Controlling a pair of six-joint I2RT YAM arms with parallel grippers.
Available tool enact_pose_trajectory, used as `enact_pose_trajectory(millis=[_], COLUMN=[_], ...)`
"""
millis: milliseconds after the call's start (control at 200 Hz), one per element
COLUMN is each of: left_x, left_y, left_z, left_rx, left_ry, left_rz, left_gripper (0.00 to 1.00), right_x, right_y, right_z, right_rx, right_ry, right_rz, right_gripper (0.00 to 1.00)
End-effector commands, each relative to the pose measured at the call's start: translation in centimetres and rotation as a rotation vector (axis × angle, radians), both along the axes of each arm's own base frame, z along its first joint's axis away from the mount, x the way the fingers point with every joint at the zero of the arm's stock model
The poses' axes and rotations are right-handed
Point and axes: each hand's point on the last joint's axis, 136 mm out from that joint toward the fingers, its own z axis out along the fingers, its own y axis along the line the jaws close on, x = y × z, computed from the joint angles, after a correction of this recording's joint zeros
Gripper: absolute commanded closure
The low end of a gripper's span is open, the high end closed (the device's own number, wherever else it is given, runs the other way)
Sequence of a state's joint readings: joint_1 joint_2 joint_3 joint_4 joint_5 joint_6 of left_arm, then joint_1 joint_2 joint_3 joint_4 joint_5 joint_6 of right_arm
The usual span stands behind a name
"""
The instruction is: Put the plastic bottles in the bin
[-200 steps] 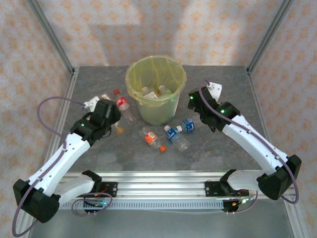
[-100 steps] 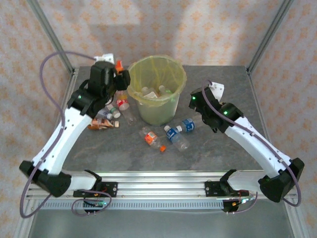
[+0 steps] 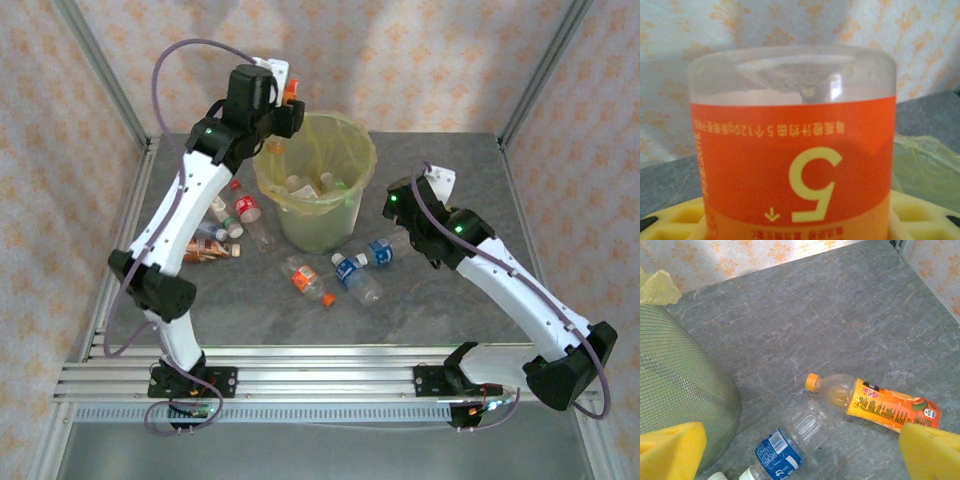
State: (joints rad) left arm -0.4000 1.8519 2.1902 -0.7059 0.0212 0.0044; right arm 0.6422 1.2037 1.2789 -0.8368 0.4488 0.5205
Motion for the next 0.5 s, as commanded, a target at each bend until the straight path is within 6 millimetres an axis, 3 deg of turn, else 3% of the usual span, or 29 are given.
enact_pose_trajectory(millis=[0, 150, 495], left_x=[-0.7, 0.3, 0.8], left_y=[-1.5, -2.8, -3.0], left_z=[-0.2, -3.4, -8.7], left_rx=[0.046, 0.100, 0.221], left_ry=[0.040, 0.118, 0.251], left_rz=[-0.103, -0.162, -0.200], left_gripper=[0.44, 0.44, 0.44], right_x=[-0.4, -0.5, -0.5], right_y=[-0.7, -0.7, -0.8], right_z=[0.3, 0.1, 0.1], right_rx=[0.001, -0.002, -0.006], right_ry=[-0.006, -0.001, 0.000], right_rz=[-0.023, -0.026, -0.024], right_gripper=[0.01, 0.01, 0.01])
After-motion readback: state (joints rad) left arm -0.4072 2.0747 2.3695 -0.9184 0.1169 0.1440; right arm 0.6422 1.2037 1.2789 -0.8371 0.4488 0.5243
